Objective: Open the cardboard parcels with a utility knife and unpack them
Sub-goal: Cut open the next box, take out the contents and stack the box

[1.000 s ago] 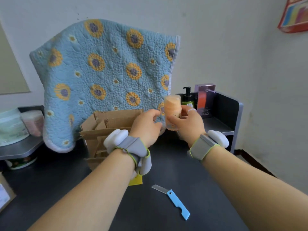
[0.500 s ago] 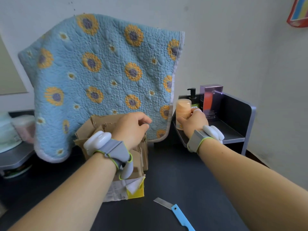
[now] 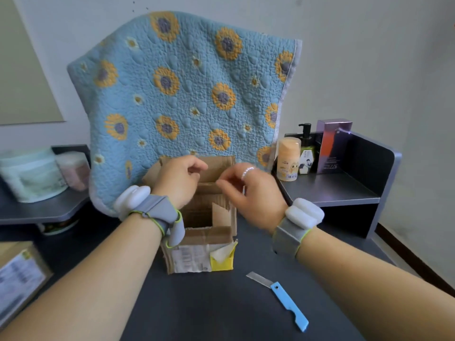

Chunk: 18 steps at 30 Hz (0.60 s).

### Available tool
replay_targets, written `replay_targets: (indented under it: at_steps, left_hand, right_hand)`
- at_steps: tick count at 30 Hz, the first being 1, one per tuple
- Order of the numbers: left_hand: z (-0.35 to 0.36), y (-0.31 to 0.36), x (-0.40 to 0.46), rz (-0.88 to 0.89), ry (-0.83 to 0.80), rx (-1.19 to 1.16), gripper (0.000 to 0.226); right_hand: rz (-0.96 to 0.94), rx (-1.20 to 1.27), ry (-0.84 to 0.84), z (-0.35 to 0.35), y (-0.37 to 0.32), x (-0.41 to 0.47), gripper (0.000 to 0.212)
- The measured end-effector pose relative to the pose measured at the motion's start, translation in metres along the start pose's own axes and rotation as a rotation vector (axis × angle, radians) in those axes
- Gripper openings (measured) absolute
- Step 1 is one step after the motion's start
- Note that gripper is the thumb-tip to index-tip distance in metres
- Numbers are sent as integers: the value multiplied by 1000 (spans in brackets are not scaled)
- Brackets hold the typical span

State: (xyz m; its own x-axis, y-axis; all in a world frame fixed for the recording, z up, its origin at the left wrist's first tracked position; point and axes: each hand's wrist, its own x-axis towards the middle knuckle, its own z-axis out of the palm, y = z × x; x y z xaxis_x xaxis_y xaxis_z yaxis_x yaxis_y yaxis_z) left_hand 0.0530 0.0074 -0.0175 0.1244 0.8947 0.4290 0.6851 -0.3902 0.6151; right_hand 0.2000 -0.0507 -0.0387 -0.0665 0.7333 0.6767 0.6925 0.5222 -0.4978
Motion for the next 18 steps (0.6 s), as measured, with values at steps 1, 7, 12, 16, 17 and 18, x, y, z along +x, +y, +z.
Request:
replay_targets:
  at_steps: [1,7,12,16,17,18]
  left_hand:
    - [-4,-4,-2,-9,2,1,27]
    - [-25,-27,-15,-15,-24,120,33]
    - [-49,-42,-19,-129,31,-36,32]
    - [-57,-44,-21,-280,147,-492,28]
    - [-59,-44,-22,-330,161,-643,27]
    - [-61,-44,-24,-373,174,-780,26]
  right_hand:
    - [-63,-22,-166,5,-13,-3,24]
    - [-133,-705,-858,34,-42,-7,53]
    - [-108,-662,-784,23,-52,-1,33]
    - [-44,-429,-675,-11,-72,12,34]
    - [-28,-359,-652,-22,-77,18,32]
    - [-10,-295,-624,-34,-82,25,30]
